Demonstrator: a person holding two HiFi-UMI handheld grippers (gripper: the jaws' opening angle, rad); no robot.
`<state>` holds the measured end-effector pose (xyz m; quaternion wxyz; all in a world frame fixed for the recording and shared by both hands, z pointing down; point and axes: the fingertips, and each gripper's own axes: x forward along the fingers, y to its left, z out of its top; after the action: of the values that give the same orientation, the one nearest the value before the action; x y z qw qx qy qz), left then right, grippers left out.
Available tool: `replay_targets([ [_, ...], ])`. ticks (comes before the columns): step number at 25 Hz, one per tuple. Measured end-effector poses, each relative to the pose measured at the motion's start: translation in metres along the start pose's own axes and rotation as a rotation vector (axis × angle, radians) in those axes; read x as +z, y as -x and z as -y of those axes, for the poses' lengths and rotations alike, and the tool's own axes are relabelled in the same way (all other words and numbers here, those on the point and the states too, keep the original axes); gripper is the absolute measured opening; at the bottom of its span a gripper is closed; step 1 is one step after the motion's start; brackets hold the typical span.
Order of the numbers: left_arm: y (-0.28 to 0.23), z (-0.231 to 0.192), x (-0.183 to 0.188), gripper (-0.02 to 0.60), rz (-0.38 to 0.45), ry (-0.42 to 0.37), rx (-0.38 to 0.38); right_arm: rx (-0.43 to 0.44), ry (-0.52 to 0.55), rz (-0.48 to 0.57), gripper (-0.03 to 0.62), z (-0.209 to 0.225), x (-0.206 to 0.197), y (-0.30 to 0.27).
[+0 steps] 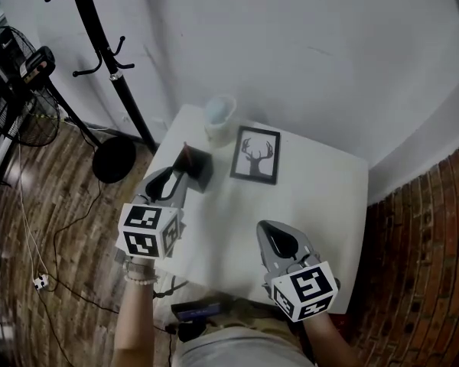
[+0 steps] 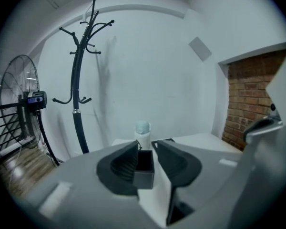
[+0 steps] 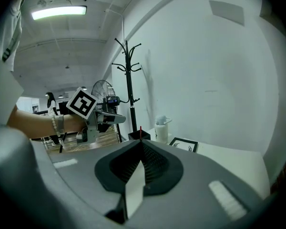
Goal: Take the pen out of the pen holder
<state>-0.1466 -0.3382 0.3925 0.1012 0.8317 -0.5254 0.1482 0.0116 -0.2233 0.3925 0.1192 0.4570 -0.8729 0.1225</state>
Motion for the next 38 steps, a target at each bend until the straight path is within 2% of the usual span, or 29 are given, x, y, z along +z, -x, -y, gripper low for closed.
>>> replay_targets([
  [10,-0.044,-0.021,-0.006,0.130,-0.036,-0.006,-0.005,-0.009,-0.008,-0.025,0.004,-0.003,-0.003,-0.007],
  [18,-0.076,-0.033,-0.029,0.130,-0.118,-0.011,-0.016,-0.017,-0.008,-0.040,0.005,-0.002,-0.008,-0.008],
  [24,-0.097,-0.039,-0.038,0.130,-0.156,0.011,-0.025,-0.019,-0.013,-0.058,0.005,-0.002,-0.016,-0.010],
  [38,-0.127,-0.061,-0.057,0.127,-0.226,0.083,0.012,-0.024,-0.021,-0.097,0.005,0.001,-0.029,-0.013],
])
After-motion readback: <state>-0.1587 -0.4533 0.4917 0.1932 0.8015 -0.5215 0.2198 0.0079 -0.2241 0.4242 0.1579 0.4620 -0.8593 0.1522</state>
